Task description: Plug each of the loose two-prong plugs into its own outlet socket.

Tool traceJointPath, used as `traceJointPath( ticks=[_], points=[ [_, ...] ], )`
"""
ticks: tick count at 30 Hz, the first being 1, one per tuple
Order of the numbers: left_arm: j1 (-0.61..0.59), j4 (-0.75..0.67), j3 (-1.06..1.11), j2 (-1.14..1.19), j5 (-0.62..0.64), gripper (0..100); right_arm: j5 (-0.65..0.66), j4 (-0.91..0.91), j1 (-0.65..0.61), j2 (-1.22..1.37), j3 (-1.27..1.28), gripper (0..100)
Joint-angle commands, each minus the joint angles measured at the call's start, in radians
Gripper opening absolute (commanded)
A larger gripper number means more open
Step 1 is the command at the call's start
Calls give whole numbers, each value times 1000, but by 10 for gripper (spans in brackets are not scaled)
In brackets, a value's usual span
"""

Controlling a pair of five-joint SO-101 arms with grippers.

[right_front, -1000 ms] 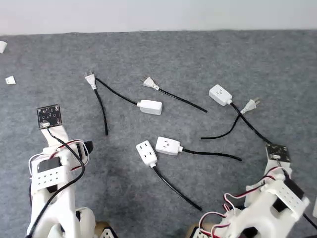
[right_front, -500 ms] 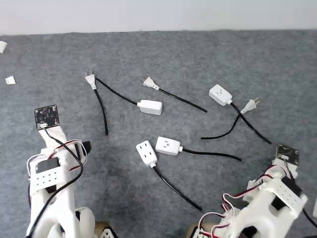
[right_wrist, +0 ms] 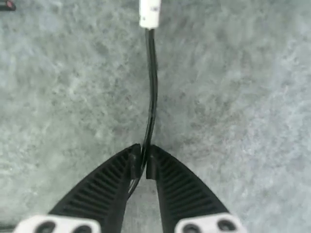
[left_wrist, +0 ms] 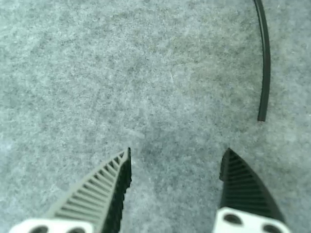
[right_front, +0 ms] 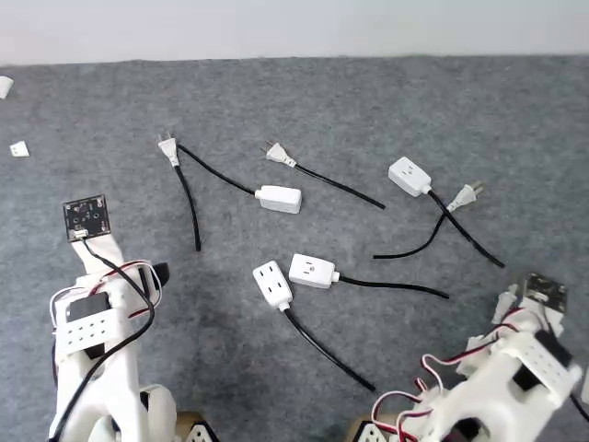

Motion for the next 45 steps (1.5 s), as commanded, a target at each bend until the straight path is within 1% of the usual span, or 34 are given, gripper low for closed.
traceJointPath(
  ticks=[1,6,13,14,19,22,26,29,33,36,39,42,45],
  points=[
    [-5,6,-2,-8,-11,280,2,122,7,-19,-163,7],
    [-5,5,-2,-8,-11,280,3,331,1,-19,-376,7],
    [-5,3,-4,-8,-11,280,35,691,-16,-8,-709,9],
    [-5,3,-4,-8,-11,280,29,714,-16,-8,-750,9],
    [-5,6,-4,-8,-11,280,-3,711,-16,-5,-855,11],
    [-5,8,-4,-8,-11,280,-8,710,-22,8,-845,12],
    [-5,9,-2,-8,-11,280,-25,680,-62,90,-792,11],
    [-5,9,-2,-8,-11,280,-77,559,-91,183,-756,9],
    [-5,9,-2,-5,-11,280,-129,374,-99,352,-778,8],
    [-5,9,-2,-3,-11,280,-144,303,-91,496,-844,8],
    [-5,9,-2,-3,-11,280,-149,289,-50,644,-945,8],
    [-5,9,-2,-2,-11,280,-147,289,-7,785,-1094,8],
    [-3,9,-2,-2,-11,280,-149,291,8,921,-1281,8]
  ],
)
